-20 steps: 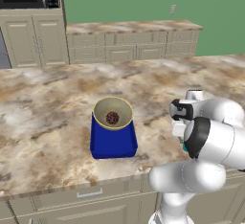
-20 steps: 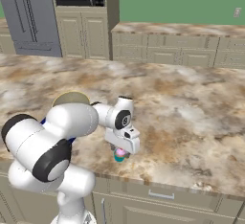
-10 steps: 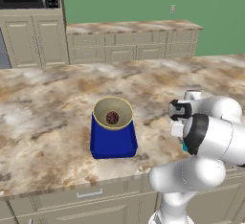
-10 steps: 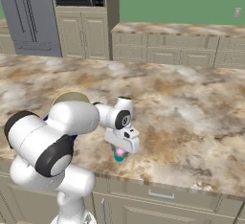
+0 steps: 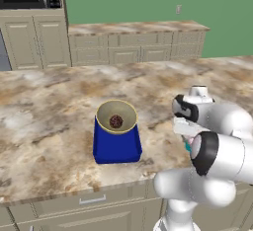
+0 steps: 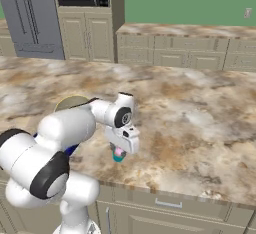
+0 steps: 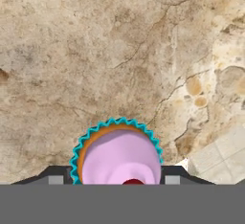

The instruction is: Place the bowl with cake and the cupcake onto the tray.

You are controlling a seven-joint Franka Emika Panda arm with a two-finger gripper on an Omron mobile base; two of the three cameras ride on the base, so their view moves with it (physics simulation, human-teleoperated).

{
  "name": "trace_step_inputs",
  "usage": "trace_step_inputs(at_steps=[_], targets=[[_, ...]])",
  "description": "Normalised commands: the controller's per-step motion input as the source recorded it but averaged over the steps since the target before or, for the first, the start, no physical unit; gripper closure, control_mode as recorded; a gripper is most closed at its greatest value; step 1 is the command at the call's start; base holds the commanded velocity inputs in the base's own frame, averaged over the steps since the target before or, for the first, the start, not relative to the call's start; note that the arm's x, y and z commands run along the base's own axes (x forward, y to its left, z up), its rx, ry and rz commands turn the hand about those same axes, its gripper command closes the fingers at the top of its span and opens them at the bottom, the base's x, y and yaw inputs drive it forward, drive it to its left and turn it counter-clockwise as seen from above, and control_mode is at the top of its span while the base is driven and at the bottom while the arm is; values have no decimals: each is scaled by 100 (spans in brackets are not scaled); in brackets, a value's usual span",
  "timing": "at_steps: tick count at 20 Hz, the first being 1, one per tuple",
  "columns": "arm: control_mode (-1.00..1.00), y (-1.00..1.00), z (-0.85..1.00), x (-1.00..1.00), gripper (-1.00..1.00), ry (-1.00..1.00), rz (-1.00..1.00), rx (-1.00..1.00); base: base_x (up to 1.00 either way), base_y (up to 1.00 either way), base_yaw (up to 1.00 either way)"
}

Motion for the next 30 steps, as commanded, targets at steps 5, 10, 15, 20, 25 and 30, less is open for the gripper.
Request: trace_step_inputs(at_steps=[5, 10, 15, 20, 25, 30], targets=[[-100, 83, 64, -11, 100, -15, -3, -10, 0, 0, 0], [-100, 99, 27, 12, 100, -7, 1, -1, 0, 0, 0], [-100, 92, 4, 21, 100, 1, 14, -3, 0, 0, 0], [-100, 58, 6, 28, 100, 2, 21, -10, 0, 0, 0], [-100, 49, 0, 47, 100, 0, 14, -3, 0, 0, 0], [-100, 66, -9, 41, 100, -1, 3, 0, 0, 0, 0]])
